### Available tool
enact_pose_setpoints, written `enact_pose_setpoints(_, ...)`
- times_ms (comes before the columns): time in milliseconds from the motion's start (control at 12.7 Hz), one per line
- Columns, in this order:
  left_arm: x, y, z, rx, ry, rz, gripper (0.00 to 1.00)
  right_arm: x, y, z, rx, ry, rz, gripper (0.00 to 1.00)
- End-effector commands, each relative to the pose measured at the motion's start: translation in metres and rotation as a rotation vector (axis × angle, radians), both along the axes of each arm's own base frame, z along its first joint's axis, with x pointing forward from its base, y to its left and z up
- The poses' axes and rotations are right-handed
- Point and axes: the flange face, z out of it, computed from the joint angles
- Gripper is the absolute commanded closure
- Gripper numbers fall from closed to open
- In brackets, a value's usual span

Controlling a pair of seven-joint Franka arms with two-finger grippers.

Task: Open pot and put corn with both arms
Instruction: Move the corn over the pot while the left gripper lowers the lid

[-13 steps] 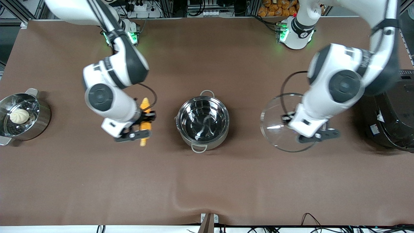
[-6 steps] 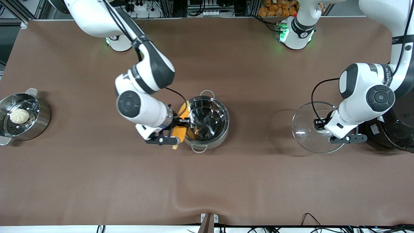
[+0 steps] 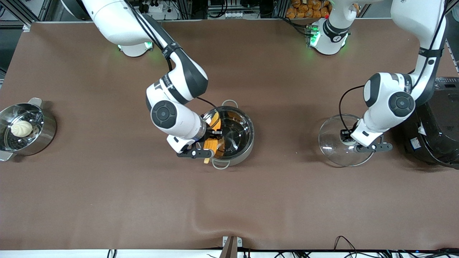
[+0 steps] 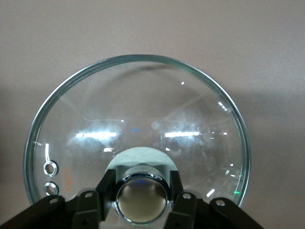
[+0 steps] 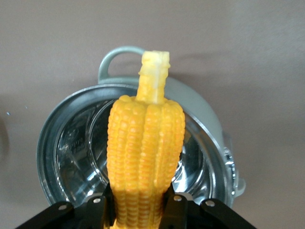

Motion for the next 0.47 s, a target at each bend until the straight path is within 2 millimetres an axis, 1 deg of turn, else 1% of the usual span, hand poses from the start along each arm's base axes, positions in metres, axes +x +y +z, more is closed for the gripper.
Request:
enact_pose_setpoints(0, -0.003, 0.006, 0.009, 0.000, -0.030, -0.001, 1.00, -0.007, 0.019, -0.013, -0.042, -0.014, 0.040, 1.00)
enact_pose_setpoints(158, -0.001, 0.005, 0.002, -0.011, -0.038, 0.006, 1.00, -0.015, 0.030, -0.025, -0.055, -0.005, 0.053, 1.00)
enact_pose_setpoints(395, -0.005, 0.005, -0.014, -0.025, -0.061, 0.009, 1.00, -0.019, 0.035, -0.035, -0.090, -0.018, 0.080, 1.00)
